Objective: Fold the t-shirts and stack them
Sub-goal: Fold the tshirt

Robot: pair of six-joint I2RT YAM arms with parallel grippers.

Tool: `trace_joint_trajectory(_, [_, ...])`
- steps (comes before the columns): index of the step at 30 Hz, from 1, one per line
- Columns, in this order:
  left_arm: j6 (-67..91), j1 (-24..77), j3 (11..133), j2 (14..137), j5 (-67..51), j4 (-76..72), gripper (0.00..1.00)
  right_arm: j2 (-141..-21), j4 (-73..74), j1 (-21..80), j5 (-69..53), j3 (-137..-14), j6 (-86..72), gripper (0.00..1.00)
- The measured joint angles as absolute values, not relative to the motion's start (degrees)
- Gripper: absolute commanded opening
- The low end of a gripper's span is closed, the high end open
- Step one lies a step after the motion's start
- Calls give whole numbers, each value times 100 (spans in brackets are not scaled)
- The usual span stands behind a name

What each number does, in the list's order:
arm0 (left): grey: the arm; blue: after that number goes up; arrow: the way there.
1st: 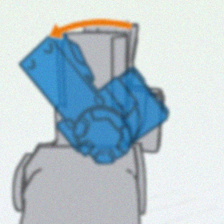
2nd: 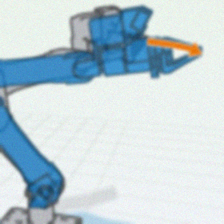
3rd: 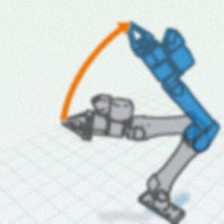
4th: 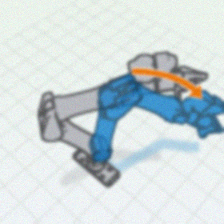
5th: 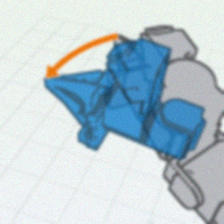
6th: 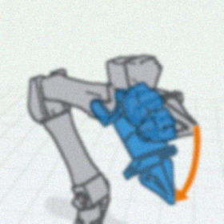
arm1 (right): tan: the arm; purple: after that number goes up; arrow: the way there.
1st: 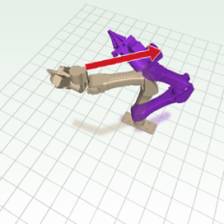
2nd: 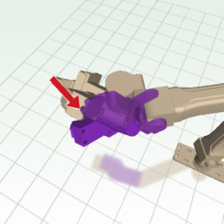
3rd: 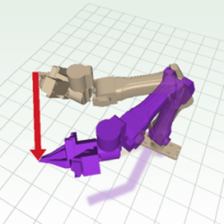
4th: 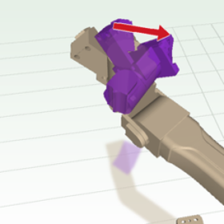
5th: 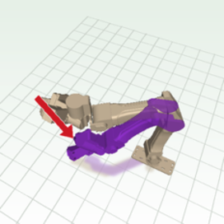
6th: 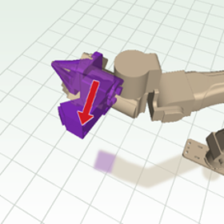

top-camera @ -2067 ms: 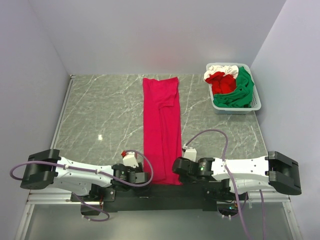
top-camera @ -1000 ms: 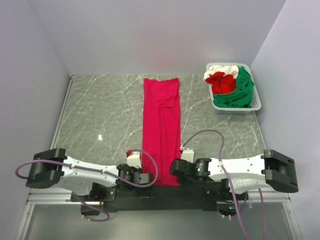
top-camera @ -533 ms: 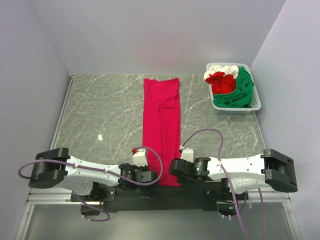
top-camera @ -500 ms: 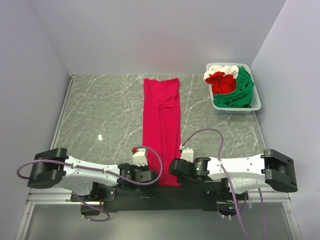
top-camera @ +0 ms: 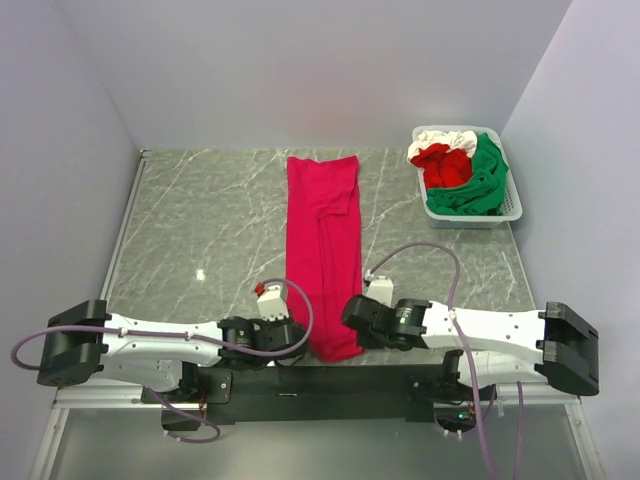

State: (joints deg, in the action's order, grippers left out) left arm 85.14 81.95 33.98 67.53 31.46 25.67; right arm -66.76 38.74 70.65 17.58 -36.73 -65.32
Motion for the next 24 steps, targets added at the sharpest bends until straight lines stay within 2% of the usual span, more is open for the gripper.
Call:
trace_joint_trajectory(7, [7848, 7279, 3299, 6521, 3081, 2222, 1, -6709, 3798, 6265, 1883, -4110, -5647, 0])
trace_joint_trajectory(24, [5931, 5133, 3557, 7181, 2600, 749, 1, -8488, 3190, 4582, 1841, -5745, -3669, 0])
